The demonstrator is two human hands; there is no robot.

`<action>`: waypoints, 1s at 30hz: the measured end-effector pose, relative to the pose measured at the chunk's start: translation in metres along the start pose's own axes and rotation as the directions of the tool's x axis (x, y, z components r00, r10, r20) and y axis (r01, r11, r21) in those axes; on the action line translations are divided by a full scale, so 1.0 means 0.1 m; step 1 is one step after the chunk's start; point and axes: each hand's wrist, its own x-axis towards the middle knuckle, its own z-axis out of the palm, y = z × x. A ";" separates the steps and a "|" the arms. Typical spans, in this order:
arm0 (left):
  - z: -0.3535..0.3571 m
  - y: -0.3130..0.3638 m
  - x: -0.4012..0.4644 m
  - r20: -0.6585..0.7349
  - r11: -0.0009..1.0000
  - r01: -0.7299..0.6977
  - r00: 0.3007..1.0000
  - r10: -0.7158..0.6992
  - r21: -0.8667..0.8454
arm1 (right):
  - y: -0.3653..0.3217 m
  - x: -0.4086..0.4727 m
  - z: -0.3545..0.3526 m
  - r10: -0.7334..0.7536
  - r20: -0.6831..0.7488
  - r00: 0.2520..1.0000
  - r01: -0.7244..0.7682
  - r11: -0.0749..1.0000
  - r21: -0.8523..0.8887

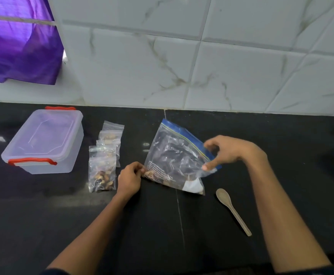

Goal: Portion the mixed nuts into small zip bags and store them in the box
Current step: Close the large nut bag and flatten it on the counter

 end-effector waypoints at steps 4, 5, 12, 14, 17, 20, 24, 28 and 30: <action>0.06 0.19 -0.27 -0.246 0.988 0.076 0.963 -0.108 -0.137 | 0.22 -0.05 0.24 0.077 -0.111 0.991 -0.068 0.994 0.080; 0.10 0.28 -0.41 -0.310 0.981 0.077 0.942 -0.130 -0.178 | 0.22 -0.07 0.29 0.064 -0.167 0.984 -0.042 0.990 0.132; 0.58 0.78 -1.28 0.040 0.990 -0.014 0.999 0.008 0.140 | 0.09 -0.19 0.59 0.056 -0.291 0.955 0.063 0.921 0.385; 0.64 0.82 -1.28 0.073 0.906 -0.077 0.996 0.051 0.417 | 0.02 -0.25 0.66 0.069 -0.318 0.946 0.072 0.908 0.413; 0.66 0.79 -1.25 0.142 0.754 -0.151 0.987 0.077 0.639 | -0.05 -0.32 0.74 0.079 -0.365 0.928 0.081 0.912 0.402; 0.64 0.83 -1.26 0.170 0.726 -0.166 0.983 0.069 0.668 | -0.08 -0.36 0.78 0.079 -0.386 0.919 0.091 0.911 0.402; 0.65 0.92 -1.20 0.148 0.722 -0.143 0.987 0.057 0.676 | -0.10 -0.38 0.82 0.082 -0.392 0.916 0.099 0.902 0.420; 0.66 0.92 -1.16 0.161 0.675 -0.144 0.986 0.037 0.724 | -0.15 -0.42 0.84 0.093 -0.441 0.893 0.118 0.896 0.428; 0.65 0.94 -1.18 0.184 0.640 -0.170 0.982 0.045 0.750 | -0.20 -0.47 0.71 0.084 -0.580 0.810 0.137 0.935 0.328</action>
